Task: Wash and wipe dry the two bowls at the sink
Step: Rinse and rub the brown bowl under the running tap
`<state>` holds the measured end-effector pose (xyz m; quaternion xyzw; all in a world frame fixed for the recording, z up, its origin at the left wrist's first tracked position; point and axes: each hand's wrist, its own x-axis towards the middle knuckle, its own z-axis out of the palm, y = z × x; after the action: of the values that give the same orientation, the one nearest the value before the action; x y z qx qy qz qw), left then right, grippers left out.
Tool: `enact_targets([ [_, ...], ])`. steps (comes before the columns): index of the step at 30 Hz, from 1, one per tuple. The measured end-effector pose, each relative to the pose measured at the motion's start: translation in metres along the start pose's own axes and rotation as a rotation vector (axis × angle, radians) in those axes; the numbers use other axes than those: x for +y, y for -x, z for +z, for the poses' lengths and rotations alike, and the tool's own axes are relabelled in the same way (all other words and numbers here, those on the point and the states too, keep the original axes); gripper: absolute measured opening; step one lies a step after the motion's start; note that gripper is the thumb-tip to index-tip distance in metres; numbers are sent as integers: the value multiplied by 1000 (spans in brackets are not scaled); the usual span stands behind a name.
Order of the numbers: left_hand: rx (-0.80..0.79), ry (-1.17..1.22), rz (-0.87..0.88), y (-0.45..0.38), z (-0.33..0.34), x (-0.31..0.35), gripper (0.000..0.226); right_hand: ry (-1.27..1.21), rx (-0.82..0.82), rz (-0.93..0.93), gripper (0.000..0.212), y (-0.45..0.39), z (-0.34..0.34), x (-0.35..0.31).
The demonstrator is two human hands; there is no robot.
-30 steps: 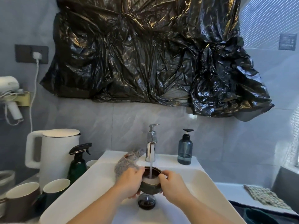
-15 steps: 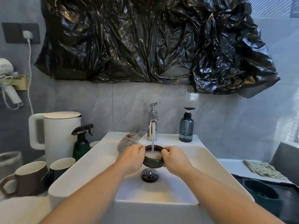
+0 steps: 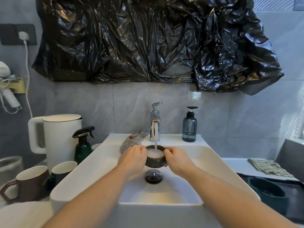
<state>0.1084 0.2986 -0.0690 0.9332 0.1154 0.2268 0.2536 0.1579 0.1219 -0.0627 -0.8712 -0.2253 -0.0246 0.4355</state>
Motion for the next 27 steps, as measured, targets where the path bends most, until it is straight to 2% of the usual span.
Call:
enact_targets([
  [7, 11, -38, 32, 1, 0, 6, 35, 78, 17, -28, 37, -2, 2, 2],
  [17, -53, 67, -35, 1, -1, 3, 40, 104, 27, -17, 36, 1, -1, 1],
  [22, -68, 103, -60, 1, -2, 2, 35, 101, 31, -12, 38, 1, -1, 1],
  [27, -93, 139, -73, 0, -3, 1, 43, 70, 7, -13, 37, 0, -1, 2],
])
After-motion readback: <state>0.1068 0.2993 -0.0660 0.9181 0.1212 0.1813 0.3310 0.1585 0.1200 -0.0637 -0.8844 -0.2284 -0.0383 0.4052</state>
